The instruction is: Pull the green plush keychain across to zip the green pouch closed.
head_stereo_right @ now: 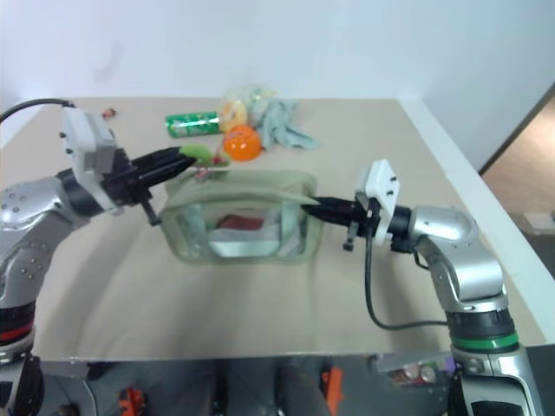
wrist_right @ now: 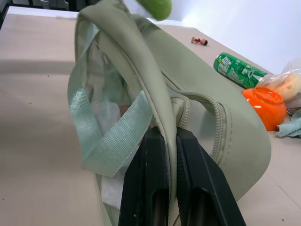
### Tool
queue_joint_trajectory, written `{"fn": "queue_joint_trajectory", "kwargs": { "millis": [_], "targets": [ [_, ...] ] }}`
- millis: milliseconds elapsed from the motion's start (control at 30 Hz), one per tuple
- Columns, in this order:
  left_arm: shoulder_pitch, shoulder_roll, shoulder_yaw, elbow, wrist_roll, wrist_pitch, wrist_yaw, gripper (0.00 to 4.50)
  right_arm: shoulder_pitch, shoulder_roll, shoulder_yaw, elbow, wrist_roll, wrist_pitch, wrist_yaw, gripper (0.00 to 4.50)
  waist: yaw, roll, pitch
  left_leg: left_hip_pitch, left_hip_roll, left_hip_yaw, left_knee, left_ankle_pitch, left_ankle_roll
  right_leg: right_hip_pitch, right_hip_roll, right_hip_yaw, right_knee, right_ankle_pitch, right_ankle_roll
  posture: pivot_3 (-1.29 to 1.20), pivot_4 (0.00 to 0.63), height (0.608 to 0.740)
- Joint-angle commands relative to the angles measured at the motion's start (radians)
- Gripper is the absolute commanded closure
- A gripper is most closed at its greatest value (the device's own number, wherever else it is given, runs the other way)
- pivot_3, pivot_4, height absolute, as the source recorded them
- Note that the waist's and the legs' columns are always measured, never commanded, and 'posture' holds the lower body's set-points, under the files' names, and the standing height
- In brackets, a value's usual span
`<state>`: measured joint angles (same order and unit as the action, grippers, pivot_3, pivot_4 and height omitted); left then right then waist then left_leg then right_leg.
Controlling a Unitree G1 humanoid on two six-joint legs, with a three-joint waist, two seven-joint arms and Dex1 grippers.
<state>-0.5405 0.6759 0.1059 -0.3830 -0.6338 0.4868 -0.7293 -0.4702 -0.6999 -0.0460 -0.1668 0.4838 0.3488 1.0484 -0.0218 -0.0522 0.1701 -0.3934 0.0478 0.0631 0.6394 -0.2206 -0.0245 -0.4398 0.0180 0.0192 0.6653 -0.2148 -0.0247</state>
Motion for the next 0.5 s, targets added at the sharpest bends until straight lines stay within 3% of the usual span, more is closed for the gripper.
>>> {"fn": "queue_joint_trajectory", "kwargs": {
  "millis": [33,500],
  "targets": [
    [-0.041,-0.017,-0.013,-0.039,0.015,-0.013,0.010,4.43,-0.010,-0.015,-0.031,-0.014,0.004,-0.013,-0.001,4.50,0.000,0.000,0.000,0.000,0.000,0.000,0.000,0.000,0.000,0.000,0.000,0.000,0.000,0.000,0.000,0.00,0.150,0.740],
    [-0.130,-0.127,-0.086,-0.002,0.087,-0.026,0.024,4.43,-0.012,-0.011,-0.027,-0.007,0.005,-0.017,0.000,4.50,0.001,0.000,0.000,0.000,-0.001,0.000,0.001,0.000,0.000,0.000,0.001,-0.001,0.000,0.000,0.001,0.00,0.150,0.740]
  ]
}}
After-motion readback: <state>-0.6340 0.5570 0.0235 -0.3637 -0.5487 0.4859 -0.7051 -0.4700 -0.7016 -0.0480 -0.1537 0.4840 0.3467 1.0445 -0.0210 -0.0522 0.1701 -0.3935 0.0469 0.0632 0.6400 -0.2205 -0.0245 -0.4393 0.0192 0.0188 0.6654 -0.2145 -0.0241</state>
